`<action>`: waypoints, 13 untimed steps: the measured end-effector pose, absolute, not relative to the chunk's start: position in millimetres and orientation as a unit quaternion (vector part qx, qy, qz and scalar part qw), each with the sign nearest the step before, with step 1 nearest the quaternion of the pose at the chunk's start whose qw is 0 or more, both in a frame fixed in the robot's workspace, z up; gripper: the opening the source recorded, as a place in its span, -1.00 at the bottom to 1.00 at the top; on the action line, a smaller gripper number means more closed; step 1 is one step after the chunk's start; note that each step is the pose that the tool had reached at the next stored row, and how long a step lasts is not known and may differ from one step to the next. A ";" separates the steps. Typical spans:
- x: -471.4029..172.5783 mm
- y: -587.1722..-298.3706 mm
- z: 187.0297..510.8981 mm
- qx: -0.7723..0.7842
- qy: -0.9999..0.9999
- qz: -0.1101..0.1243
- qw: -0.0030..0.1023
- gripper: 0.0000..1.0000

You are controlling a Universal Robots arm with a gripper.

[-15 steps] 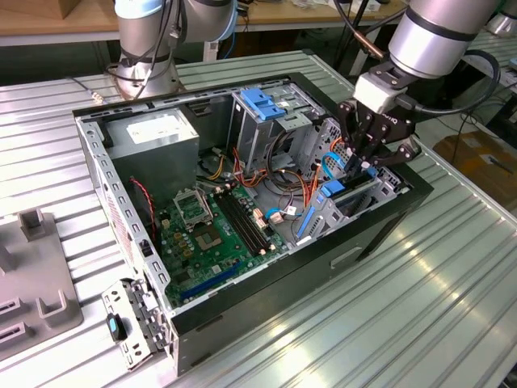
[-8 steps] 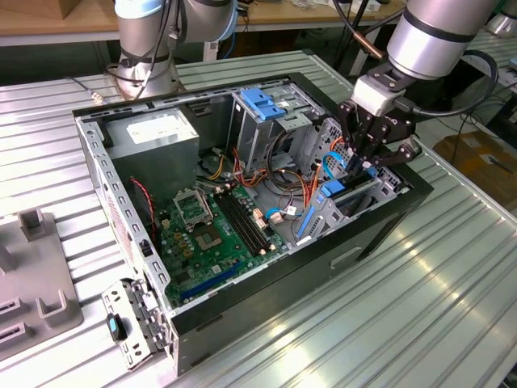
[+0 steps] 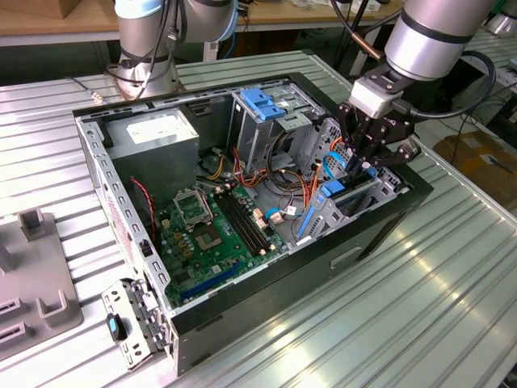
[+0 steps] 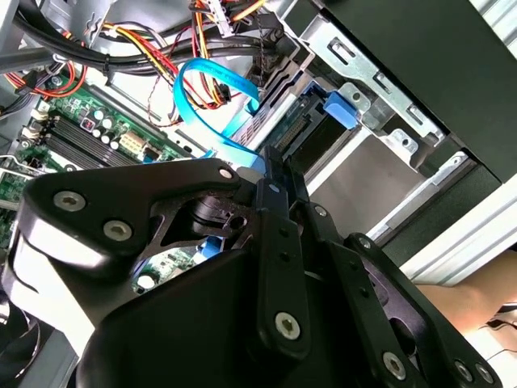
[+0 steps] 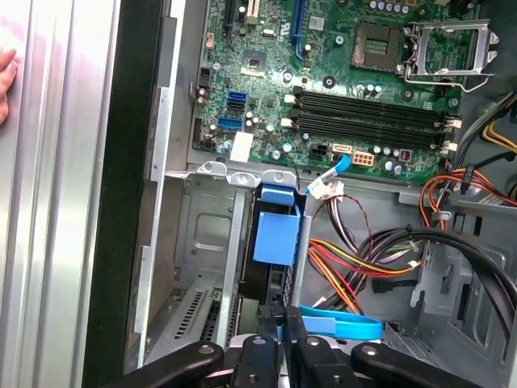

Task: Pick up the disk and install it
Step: 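Insert the first disk wire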

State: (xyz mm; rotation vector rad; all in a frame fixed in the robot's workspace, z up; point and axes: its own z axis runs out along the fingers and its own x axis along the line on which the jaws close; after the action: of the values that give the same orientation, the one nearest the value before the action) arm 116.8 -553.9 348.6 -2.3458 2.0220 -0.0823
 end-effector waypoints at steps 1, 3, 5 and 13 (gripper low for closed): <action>116.6 -553.9 348.5 -0.757 0.653 -0.027 0.022 -0.68; 116.5 -553.9 348.5 -0.757 0.652 -0.027 0.022 -0.68; 116.5 -553.9 348.5 -0.757 0.652 -0.027 0.022 -0.68; 115.4 -553.8 348.2 -0.757 0.652 -0.027 0.022 -0.68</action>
State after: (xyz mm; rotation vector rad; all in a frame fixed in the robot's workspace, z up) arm 115.4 -553.8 348.2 -2.3459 2.0220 -0.0823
